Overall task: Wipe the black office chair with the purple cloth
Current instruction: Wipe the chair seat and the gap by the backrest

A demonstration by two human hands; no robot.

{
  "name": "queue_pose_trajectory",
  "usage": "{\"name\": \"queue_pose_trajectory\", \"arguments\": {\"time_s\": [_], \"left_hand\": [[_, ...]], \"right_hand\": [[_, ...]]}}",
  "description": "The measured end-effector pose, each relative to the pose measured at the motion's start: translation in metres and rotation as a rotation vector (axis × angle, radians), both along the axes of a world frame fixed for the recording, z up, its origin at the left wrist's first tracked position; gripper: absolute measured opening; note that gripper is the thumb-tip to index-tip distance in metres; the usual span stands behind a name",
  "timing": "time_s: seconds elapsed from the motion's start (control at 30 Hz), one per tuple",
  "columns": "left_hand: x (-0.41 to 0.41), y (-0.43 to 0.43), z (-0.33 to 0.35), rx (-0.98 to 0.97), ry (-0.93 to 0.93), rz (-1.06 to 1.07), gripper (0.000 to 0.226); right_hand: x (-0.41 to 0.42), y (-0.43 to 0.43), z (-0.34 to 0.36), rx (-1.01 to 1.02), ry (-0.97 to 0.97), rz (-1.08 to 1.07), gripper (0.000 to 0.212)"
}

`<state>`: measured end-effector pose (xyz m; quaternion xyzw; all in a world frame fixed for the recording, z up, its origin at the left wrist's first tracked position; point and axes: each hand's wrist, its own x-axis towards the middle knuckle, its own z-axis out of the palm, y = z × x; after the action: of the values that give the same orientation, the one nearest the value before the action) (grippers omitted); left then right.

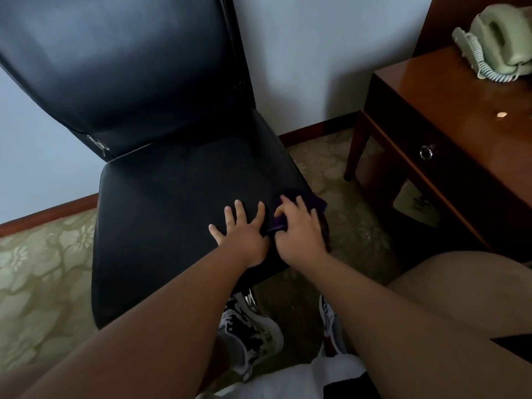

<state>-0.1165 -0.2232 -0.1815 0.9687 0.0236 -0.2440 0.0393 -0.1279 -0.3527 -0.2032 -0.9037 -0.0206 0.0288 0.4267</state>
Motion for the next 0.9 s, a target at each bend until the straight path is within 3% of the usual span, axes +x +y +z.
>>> {"name": "queue_pose_trajectory", "arguments": {"time_s": [0.13,0.23,0.3,0.47,0.53,0.6,0.7,0.8,0.9], "left_hand": [[0.008,-0.010,-0.006,0.014,-0.027,0.015,0.090],[0.012,-0.009,-0.011,-0.036,-0.052,0.007,0.077],[0.014,-0.007,-0.013,-0.056,-0.066,-0.004,0.071],[0.017,-0.009,-0.016,-0.043,-0.059,-0.005,0.070],[0.017,-0.009,-0.016,-0.045,-0.053,-0.004,0.070],[0.016,-0.009,-0.018,-0.045,-0.054,-0.007,0.070],[0.016,-0.008,-0.020,-0.035,-0.048,-0.012,0.071],[0.016,-0.006,-0.022,-0.041,-0.039,-0.016,0.072],[0.016,-0.004,-0.024,-0.040,-0.036,-0.014,0.072]], "right_hand": [[-0.013,0.013,-0.012,0.141,-0.032,-0.022,0.040],[0.002,0.000,-0.012,0.167,-0.040,-0.065,0.035],[0.012,-0.010,-0.009,0.198,-0.020,-0.190,0.032],[0.036,-0.027,0.007,0.548,0.164,-0.615,0.026],[0.042,-0.030,0.010,0.623,0.211,-0.683,0.025],[0.046,-0.030,0.005,0.429,0.175,-0.577,0.026],[0.051,-0.022,-0.003,0.045,0.030,-0.152,0.026],[0.058,-0.015,0.000,0.000,0.037,0.139,0.025],[0.060,-0.013,-0.002,0.050,0.014,0.027,0.025]]}}
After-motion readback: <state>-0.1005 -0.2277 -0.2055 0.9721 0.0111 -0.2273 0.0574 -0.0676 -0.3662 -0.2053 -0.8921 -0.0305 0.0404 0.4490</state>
